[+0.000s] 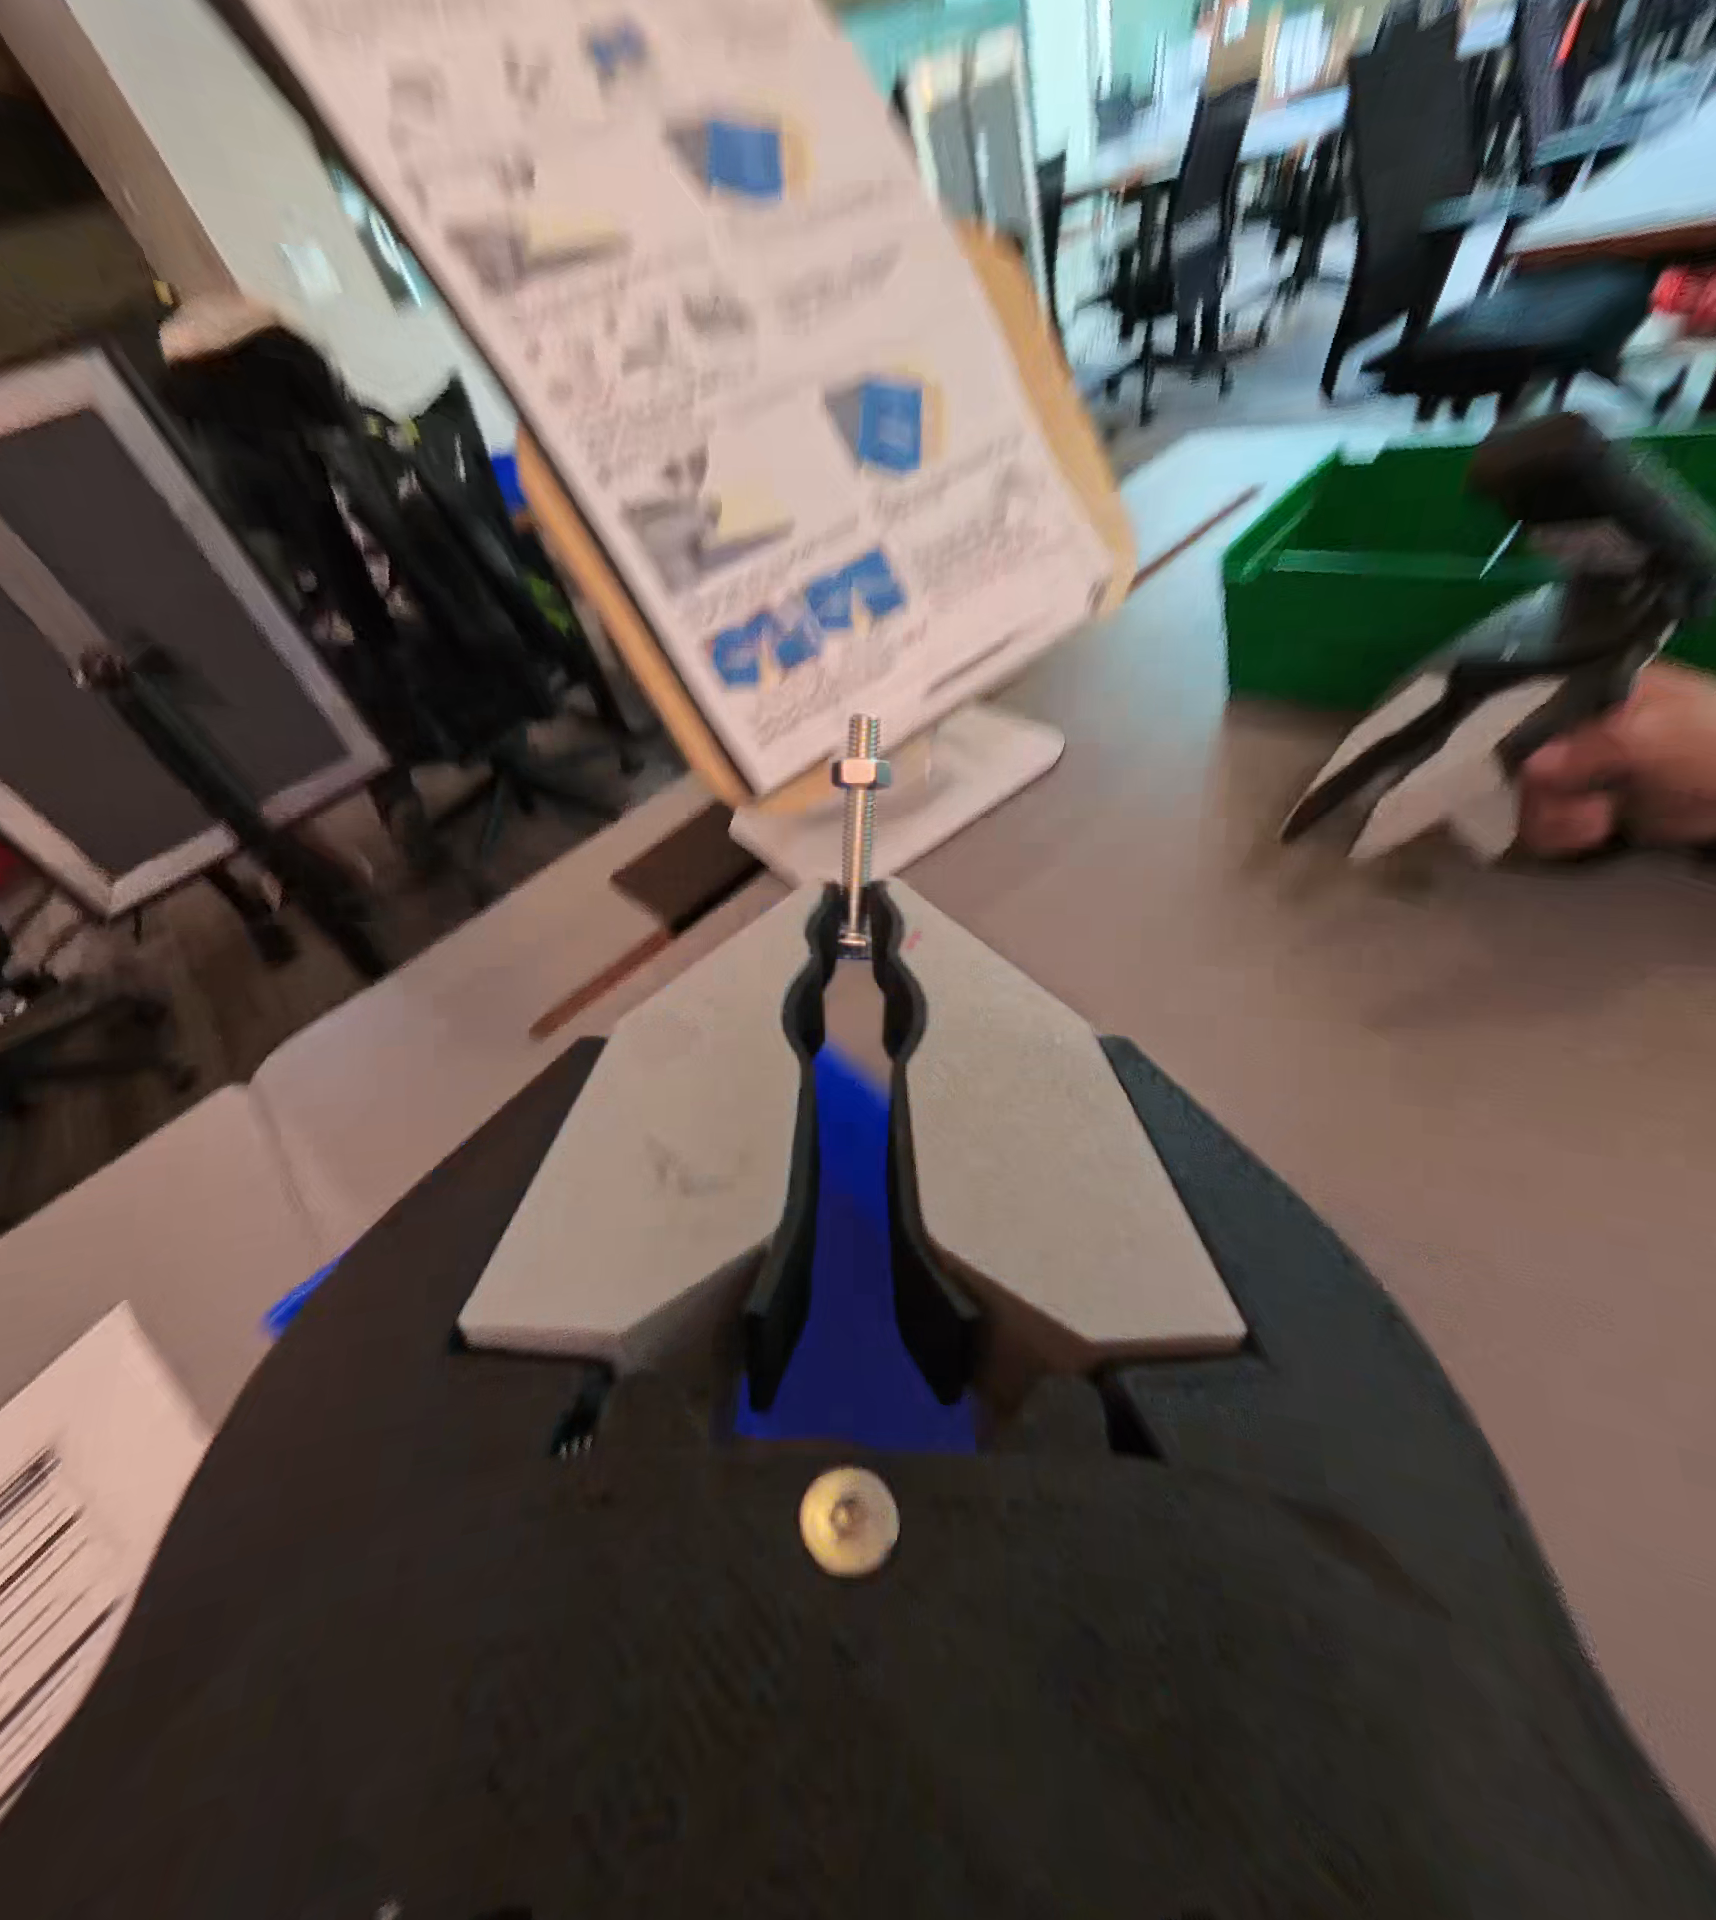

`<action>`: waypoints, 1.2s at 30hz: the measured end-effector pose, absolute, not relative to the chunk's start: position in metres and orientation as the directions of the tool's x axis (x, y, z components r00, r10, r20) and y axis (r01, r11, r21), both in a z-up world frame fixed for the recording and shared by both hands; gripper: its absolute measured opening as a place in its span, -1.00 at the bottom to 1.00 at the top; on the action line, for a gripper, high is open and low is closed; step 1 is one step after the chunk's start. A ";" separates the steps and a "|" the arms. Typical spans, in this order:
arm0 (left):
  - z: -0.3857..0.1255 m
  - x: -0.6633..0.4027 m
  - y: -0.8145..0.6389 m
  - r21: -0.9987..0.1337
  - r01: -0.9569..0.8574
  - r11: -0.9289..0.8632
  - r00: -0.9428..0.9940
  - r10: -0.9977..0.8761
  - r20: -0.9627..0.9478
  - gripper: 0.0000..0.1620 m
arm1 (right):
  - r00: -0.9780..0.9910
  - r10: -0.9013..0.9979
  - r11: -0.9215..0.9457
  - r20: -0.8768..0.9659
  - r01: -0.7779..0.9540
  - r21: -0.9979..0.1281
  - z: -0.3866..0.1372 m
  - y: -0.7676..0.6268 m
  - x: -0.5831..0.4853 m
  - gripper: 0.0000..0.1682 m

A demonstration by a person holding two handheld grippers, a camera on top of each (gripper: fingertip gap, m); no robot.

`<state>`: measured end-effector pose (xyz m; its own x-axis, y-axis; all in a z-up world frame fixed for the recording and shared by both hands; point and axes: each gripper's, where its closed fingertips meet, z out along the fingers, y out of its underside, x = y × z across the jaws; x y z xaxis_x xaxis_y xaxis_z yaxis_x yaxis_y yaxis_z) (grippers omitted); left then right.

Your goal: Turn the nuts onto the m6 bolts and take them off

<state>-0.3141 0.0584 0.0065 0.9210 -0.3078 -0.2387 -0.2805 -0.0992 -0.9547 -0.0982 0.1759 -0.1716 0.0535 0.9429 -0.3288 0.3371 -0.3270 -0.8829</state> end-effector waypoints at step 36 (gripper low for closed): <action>-0.140 -0.050 0.171 -0.965 0.057 -0.255 0.742 -0.637 0.212 -0.84 | -0.110 0.922 -0.356 -0.370 0.130 -0.925 -0.113 0.158 -0.083 -0.92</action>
